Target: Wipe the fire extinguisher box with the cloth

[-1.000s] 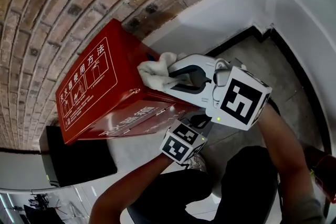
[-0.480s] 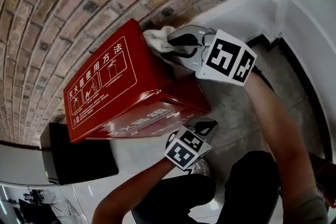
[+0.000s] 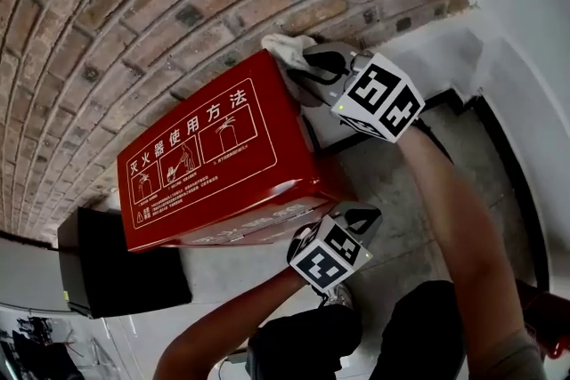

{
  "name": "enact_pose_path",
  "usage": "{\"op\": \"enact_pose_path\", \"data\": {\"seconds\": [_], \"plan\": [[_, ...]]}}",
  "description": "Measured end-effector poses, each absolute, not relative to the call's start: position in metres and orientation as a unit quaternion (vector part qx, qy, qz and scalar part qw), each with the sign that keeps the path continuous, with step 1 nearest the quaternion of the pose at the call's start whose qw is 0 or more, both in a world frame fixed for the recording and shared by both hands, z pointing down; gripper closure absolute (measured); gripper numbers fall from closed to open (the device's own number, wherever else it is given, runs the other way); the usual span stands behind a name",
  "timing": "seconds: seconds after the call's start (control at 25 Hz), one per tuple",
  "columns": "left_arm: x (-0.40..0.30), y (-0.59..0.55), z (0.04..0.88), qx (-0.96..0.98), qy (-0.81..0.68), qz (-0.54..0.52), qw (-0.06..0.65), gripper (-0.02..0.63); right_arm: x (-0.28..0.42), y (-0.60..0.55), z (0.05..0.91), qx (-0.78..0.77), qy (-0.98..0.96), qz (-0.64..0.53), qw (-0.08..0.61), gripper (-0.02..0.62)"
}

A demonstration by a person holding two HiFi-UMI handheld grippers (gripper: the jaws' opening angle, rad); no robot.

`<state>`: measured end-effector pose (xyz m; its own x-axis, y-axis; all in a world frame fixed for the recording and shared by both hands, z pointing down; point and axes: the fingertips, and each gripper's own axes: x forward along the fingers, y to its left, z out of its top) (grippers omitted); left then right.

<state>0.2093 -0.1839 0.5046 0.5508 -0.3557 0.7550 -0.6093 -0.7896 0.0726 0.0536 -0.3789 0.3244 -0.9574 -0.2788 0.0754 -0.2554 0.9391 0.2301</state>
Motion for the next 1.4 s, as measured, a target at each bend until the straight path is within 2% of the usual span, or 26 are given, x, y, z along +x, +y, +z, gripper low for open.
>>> {"op": "enact_pose_path", "data": {"seconds": [0.16, 0.4, 0.64, 0.92, 1.04, 1.4], "plan": [[0.198, -0.186, 0.485, 0.870, -0.253, 0.408, 0.112, 0.606, 0.077, -0.383, 0.288, 0.169, -0.980, -0.096, 0.042, 0.506], [0.174, -0.158, 0.436, 0.869, -0.254, 0.385, 0.176, 0.606, 0.090, -0.349, 0.223, 0.155, -0.974, -0.120, 0.110, 0.506], [0.146, -0.123, 0.350, 0.859, -0.284, 0.361, 0.226, 0.606, 0.052, -0.329, 0.190, 0.084, -0.953, -0.154, 0.246, 0.505], [0.114, -0.117, 0.275, 0.844, -0.322, 0.330, 0.273, 0.606, 0.006, -0.317, 0.219, -0.034, -0.873, -0.199, 0.444, 0.503], [0.100, -0.115, 0.254, 0.841, -0.329, 0.322, 0.285, 0.606, -0.002, -0.308, 0.232, -0.086, -0.833, -0.207, 0.505, 0.503], [0.053, -0.123, 0.223, 0.822, -0.373, 0.275, 0.332, 0.606, 0.026, -0.240, 0.240, -0.169, -0.800, -0.205, 0.538, 0.508]]}}
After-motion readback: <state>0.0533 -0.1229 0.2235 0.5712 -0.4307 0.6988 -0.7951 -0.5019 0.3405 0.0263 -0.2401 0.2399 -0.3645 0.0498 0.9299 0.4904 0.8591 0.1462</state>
